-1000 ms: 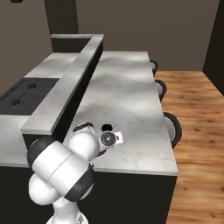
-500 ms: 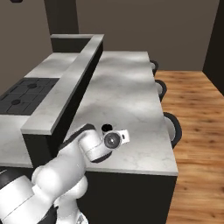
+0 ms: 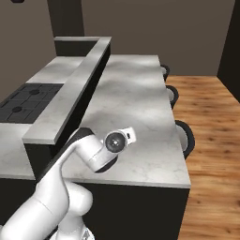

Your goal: Move the drinks to the dining counter.

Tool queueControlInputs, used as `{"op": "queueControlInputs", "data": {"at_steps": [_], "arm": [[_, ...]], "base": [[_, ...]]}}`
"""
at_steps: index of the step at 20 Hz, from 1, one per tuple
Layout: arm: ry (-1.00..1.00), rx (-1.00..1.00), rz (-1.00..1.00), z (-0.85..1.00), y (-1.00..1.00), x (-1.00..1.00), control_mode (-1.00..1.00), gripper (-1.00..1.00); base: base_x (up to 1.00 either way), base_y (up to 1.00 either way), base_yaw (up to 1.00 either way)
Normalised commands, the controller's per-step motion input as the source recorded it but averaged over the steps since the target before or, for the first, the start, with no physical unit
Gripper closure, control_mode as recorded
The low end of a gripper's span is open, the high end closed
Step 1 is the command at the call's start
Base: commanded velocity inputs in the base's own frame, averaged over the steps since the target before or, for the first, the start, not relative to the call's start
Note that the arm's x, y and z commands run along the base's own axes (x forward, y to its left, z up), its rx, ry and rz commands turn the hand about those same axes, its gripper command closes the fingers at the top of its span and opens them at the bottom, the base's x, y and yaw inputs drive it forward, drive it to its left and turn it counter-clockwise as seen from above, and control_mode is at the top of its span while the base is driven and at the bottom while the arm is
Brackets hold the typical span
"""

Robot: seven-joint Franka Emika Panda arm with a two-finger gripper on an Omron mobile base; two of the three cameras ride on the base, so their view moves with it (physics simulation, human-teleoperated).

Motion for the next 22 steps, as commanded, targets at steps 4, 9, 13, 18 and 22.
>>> {"op": "queueControlInputs", "data": {"at_steps": [4,9,13,18,22], "arm": [[-0.14,0.0,0.22,0.58,0.0,-0.31,-1.0,-1.0],[-0.12,0.0,0.3,0.48,0.0,-0.19,-1.0,-1.0],[-0.15,0.0,0.33,0.34,0.0,-0.13,-1.0,-1.0],[-0.27,0.0,0.23,0.27,0.0,-0.36,-1.0,-1.0],[-0.1,0.0,0.0,0.01,0.0,-0.09,-1.0,-1.0]], "base": [[0.0,0.0,0.0],[0.0,0.0,0.0],[0.0,0.0,0.0],[0.0,0.0,0.0],[0.0,0.0,0.0]]}}
